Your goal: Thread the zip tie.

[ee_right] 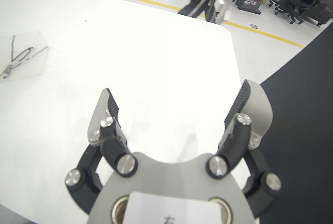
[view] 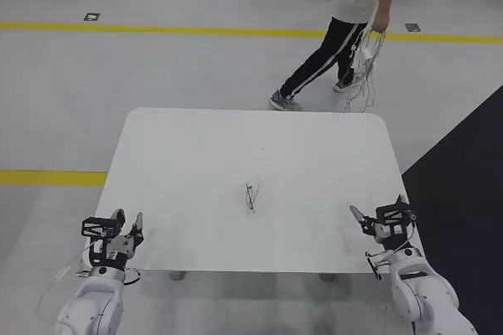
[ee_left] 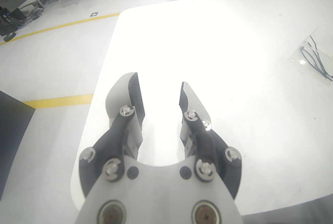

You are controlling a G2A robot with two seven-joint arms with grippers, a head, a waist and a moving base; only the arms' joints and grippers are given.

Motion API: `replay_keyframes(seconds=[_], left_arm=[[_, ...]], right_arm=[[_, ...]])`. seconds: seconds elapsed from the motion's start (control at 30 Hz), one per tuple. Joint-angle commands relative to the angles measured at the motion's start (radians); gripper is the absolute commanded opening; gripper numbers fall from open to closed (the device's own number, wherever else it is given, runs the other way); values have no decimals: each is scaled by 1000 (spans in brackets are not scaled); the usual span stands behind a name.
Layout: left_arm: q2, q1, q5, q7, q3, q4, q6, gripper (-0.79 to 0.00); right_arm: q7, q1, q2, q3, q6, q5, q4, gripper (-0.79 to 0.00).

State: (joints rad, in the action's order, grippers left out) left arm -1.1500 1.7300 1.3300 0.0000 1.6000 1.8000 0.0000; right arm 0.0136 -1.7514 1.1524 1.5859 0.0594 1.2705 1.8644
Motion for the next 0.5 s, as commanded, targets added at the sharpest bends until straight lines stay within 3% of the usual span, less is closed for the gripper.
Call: replay_keyframes(seconds=[0.0, 0.1, 0.23, 0.33, 0.47], left_arm=[[0, 0, 0, 0, 0, 0, 0, 0], [0, 0, 0, 0, 0, 0, 0, 0], [0, 0, 0, 0, 0, 0, 0, 0], [0, 0, 0, 0, 0, 0, 0, 0], [0, 0, 0, 0, 0, 0, 0, 0]], right_arm=[[-19, -33, -1, 3, 71, -69, 96, 0], [-108, -60, 3, -12, 95, -208, 221, 0], [-283, -16, 7, -37, 29, -299, 337, 0], [-475, 105, 10, -56, -78, -367, 346, 0], [-717, 328, 17, -111, -213, -467, 246, 0]])
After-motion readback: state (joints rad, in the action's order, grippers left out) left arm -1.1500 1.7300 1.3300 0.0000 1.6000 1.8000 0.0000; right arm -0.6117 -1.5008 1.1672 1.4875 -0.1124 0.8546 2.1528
